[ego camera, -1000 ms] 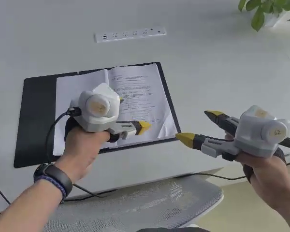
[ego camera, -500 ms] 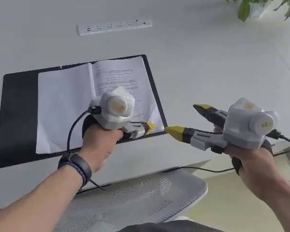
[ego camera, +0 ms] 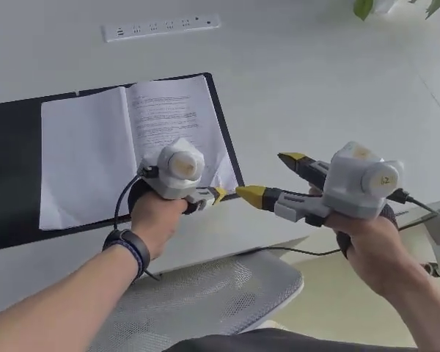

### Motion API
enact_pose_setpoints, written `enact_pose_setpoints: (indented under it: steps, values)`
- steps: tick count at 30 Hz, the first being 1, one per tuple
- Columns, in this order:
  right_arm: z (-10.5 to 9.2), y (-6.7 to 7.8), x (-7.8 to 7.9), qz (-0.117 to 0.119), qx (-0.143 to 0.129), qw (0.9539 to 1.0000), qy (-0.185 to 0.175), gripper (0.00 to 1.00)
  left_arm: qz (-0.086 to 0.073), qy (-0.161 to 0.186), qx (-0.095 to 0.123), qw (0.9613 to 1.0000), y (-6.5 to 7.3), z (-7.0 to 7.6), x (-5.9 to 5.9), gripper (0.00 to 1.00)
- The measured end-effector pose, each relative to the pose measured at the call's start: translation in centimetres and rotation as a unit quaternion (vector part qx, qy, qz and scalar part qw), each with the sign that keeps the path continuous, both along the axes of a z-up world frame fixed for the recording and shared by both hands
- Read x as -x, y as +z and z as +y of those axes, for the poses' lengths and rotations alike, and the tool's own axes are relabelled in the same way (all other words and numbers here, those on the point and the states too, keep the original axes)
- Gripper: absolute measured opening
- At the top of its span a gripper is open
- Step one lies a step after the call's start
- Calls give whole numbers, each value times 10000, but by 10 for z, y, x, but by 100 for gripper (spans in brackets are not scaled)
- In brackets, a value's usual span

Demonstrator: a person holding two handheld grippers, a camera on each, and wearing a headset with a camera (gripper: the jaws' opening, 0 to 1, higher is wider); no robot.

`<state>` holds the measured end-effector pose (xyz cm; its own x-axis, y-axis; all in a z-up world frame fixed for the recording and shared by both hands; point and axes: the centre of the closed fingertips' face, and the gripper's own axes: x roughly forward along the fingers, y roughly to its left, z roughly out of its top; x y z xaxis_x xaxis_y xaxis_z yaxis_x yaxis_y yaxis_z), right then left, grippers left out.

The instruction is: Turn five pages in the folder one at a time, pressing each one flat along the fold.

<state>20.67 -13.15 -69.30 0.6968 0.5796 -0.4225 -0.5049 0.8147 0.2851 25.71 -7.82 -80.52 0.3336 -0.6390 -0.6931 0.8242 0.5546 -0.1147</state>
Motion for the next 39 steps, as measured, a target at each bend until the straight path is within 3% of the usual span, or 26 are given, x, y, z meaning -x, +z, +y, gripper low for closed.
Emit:
enact_pose_setpoints:
  steps: [4,7,10,19,27,32,39]
  values:
    - [-1,-2,-2,21,-60,10000,-18,69,-68,2,-15,10000,0,2,-1,47]
    - [1,-1,-2,28,-91,10000,-11,68,53,105,121,9999,1,2,-2,48]
    - [3,-1,-2,39,-110,9999,6,68,35,97,122,9999,0,2,-1,46]
    - [5,-16,-11,179,-209,9996,88,65,28,157,118,9998,0,3,-4,43]
    - [14,-42,-38,412,-453,9980,182,60,-38,88,22,10000,0,2,-2,44]
    - [24,-59,-61,622,-758,9951,133,56,-70,69,-16,10000,-1,2,-2,44]
    - [34,-68,-71,767,-894,9927,247,52,-84,64,-45,9999,-1,2,-3,43]
